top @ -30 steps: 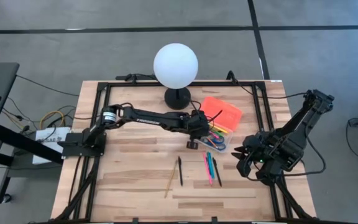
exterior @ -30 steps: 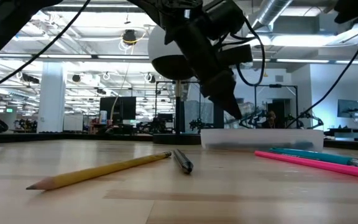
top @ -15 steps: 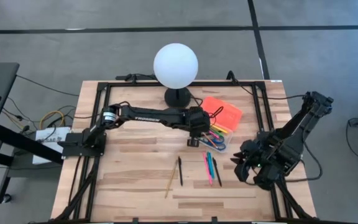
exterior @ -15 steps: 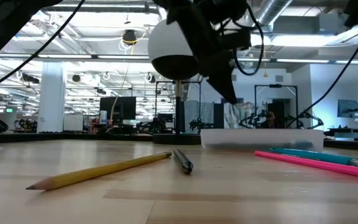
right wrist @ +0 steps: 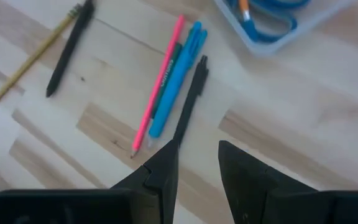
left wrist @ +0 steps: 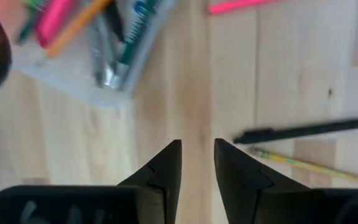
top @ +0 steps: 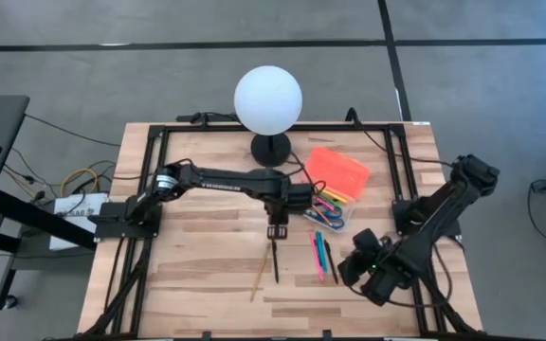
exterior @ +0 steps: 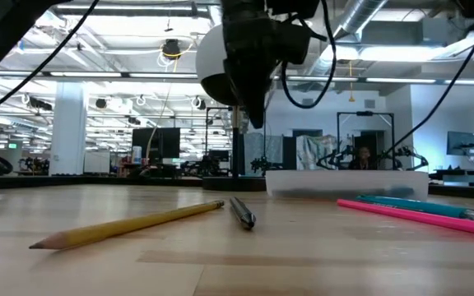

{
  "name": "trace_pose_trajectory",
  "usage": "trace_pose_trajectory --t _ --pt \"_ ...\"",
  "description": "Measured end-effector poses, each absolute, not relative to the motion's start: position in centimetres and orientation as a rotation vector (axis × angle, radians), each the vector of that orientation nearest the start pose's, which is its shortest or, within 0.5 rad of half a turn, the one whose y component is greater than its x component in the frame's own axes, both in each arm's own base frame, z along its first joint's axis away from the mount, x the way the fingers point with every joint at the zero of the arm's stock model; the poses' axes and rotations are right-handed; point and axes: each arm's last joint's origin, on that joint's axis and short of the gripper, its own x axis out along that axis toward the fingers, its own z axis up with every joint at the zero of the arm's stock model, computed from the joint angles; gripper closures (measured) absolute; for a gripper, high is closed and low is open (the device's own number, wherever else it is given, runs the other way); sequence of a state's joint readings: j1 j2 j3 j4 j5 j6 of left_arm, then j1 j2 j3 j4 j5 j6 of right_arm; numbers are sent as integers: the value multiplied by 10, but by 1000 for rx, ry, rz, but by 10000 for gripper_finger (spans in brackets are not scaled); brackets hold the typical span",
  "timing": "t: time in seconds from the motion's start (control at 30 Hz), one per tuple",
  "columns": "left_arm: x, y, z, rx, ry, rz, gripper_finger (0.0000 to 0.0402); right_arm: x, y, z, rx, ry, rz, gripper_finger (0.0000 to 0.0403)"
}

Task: Pick & place school supplies into a supply box
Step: Put the black pen into the orange supply box

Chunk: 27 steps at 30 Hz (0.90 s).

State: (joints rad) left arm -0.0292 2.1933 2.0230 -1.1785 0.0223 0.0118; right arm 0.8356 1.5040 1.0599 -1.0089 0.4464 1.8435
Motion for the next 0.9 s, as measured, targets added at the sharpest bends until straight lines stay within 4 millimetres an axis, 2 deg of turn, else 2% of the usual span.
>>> trace_pose_trajectory --t 0.1,0.33,0.63,0.73,0.9 --pt "441 -27 239 27 1384 -68 313 193 187 215 803 941 -756 296" --pt "431 -52 253 75 1384 -108 313 208 195 204 872 908 -735 296" --pt "410 -63 295 147 1272 -48 313 212 203 195 885 902 -721 296" --pt "397 -61 302 127 1209 -51 313 212 202 195 869 899 -727 296" --pt "360 -56 289 18 1048 -24 313 210 203 195 854 894 -723 296"
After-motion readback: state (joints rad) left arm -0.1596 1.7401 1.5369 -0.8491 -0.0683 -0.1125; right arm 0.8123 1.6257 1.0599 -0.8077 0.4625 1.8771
